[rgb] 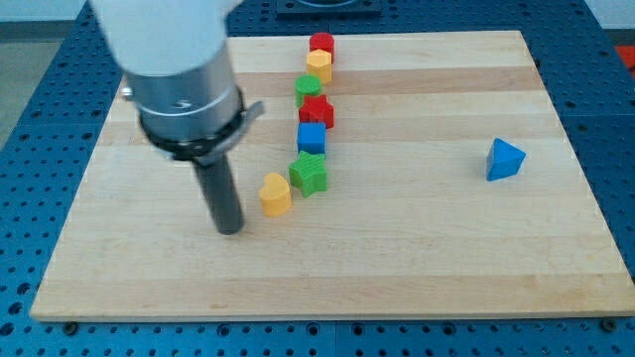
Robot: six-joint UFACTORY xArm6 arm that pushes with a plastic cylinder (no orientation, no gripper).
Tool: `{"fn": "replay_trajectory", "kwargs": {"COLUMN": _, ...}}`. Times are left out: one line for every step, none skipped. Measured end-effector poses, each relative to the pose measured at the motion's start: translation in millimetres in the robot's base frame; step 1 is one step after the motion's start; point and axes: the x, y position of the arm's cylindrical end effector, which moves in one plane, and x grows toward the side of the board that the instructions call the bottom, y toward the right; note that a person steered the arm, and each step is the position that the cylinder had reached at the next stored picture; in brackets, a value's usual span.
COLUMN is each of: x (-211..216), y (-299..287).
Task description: Push the yellow heart to the blue triangle
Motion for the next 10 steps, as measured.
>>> {"fn": "replay_trajectory", "kwargs": {"x": -7.7, "y": -22.8}}
{"fn": "replay_trajectory", "kwargs": {"x": -8.6, "y": -3.4}}
{"fn": "replay_trajectory", "kwargs": {"x": -10.7, "y": 26.3}}
{"fn": "replay_trajectory", "kwargs": {"x": -23.5, "y": 54.6}}
{"fn": "replay_trajectory", "kwargs": {"x": -35.3, "y": 80.0}}
{"fn": "replay_trajectory", "kwargs": {"x": -44.6, "y": 107.5}}
{"fn": "replay_trajectory", "kwargs": {"x": -55.5, "y": 134.5}}
{"fn": "replay_trajectory", "kwargs": {"x": -64.4, "y": 160.4}}
{"fn": "replay_trajectory", "kwargs": {"x": -66.3, "y": 185.1}}
{"fn": "replay_trajectory", "kwargs": {"x": -66.2, "y": 188.0}}
